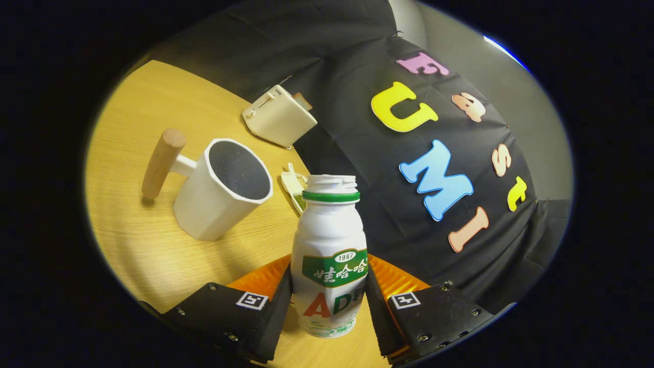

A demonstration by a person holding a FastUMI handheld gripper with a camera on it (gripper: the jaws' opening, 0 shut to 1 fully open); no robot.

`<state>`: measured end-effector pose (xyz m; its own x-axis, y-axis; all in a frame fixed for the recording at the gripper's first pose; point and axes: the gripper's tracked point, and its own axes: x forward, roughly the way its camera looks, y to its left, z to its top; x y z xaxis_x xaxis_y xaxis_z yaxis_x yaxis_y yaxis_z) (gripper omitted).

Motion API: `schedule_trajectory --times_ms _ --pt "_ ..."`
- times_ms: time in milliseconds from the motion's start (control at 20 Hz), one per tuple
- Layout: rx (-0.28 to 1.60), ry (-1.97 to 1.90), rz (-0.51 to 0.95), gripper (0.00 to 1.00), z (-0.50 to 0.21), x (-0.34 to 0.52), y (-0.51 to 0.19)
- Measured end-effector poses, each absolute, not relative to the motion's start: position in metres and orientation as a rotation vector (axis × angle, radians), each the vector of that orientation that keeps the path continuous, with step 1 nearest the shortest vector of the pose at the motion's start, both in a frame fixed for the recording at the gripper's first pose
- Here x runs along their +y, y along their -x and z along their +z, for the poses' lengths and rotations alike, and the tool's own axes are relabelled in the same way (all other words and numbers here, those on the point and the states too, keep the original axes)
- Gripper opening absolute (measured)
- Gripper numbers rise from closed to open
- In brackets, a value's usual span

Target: Take the bottle from table, then pour the juice into the cup, finally place the bottle on the coaster

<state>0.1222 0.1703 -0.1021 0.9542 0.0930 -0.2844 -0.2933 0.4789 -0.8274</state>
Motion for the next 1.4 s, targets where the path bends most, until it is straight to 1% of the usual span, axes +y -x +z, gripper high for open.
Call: schedule_trajectory --times_ms 700,1400 --pt "0.211 1.246 0.247 0.73 -0.108 0.183 -0.127" --pt "0.176 1.381 0.232 0.73 -0.092 0.191 -0.13"
